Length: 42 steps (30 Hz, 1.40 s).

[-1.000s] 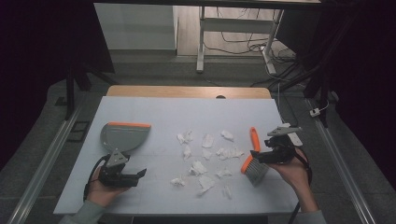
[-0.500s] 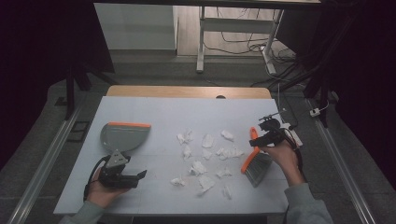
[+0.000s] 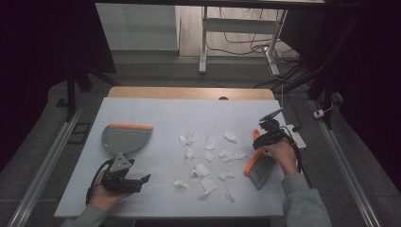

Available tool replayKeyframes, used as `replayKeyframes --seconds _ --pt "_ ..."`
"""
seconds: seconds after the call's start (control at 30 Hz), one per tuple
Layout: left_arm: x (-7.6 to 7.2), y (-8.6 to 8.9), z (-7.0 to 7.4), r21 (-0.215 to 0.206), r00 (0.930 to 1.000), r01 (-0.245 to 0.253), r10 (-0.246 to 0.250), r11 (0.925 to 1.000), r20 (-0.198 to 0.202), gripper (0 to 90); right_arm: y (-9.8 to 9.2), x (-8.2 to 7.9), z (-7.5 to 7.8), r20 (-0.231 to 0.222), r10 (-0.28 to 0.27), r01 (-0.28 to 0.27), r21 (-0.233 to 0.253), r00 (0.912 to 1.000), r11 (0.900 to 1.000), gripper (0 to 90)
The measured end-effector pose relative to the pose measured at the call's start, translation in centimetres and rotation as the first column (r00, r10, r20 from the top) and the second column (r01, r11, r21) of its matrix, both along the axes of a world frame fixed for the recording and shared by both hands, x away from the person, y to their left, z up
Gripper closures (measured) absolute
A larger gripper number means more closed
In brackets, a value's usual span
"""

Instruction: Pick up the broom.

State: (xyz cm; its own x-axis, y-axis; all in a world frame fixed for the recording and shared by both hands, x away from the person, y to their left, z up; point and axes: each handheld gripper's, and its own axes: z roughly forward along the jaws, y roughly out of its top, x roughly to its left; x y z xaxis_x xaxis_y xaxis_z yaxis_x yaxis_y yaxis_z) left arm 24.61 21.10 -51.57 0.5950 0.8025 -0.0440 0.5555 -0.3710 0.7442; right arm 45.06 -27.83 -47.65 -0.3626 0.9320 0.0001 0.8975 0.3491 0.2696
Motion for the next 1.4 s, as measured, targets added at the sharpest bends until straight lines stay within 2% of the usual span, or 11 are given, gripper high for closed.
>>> replayKeyframes --seconds 0.27,0.3,0.37,0.4,0.57,0.8,1.03,1.13,1.27,1.33,1.4 --pt "-0.1 -0.3 -0.1 0.01 1.0 0.004 -0.004 0.9999 0.001 17.3 0.4 0.2 -1.1 -0.054 -0.036 0.034 -0.043 0.9979 0.999 45.9" --pt "-0.1 -0.3 -0.1 0.01 1.0 0.005 -0.005 0.9999 0.001 17.3 0.8 0.0 -1.1 -0.033 -0.056 0.053 -0.077 0.9979 0.996 49.6" --pt "-0.2 -0.3 -0.1 0.011 1.0 0.003 -0.003 0.9999 0.001 17.3 0.9 -0.1 -1.2 -0.028 -0.073 0.07 -0.08 0.997 0.994 51.9" --pt "-0.2 -0.2 -0.1 0.012 1.0 0.003 -0.003 0.9999 0.002 17.3 1.2 -0.3 -1.1 -0.034 -0.085 0.083 -0.077 0.9958 0.994 61.7" --pt "-0.2 -0.2 -0.1 0.012 1.0 -0.001 0.001 0.9999 0.003 17.4 1.4 -0.5 -1.1 -0.028 -0.114 0.112 -0.07 0.993 0.991 67.5" --pt "-0.3 -0.3 0.0 0.016 1.0 0.0 -0.001 0.9999 0.008 17.3 1.6 -0.8 -1.1 -0.003 -0.087 0.087 -0.086 0.9962 0.992 71.0" --pt "-0.2 -0.2 -0.1 0.017 1.0 -0.004 0.004 0.9998 0.002 17.3 0.9 -1.2 -1.0 0.005 -0.021 0.021 -0.051 0.9998 0.998 71.3" --pt "-0.1 -0.2 -0.2 0.016 1.0 -0.007 0.007 0.9999 0.001 17.3 0.3 -2.0 0.0 0.055 0.025 -0.024 -0.025 0.9982 0.999 71.3" --pt "0.0 -0.3 -0.2 0.024 0.9999 -0.015 0.015 0.9996 0.006 17.3 -0.3 -2.8 1.1 0.119 0.038 -0.039 0.009 0.9921 0.999 71.4" --pt "0.0 -0.4 -0.2 0.03 0.9999 -0.013 0.013 0.9995 0.007 17.3 -1.1 -3.6 2.3 0.173 0.045 -0.058 0.074 0.9839 0.996 71.4" --pt "0.0 -0.4 -0.2 0.032 0.9999 -0.012 0.012 0.9994 0.006 17.3 -1.4 -3.8 2.7 0.189 0.042 -0.061 0.098 0.9811 0.993 71.4"
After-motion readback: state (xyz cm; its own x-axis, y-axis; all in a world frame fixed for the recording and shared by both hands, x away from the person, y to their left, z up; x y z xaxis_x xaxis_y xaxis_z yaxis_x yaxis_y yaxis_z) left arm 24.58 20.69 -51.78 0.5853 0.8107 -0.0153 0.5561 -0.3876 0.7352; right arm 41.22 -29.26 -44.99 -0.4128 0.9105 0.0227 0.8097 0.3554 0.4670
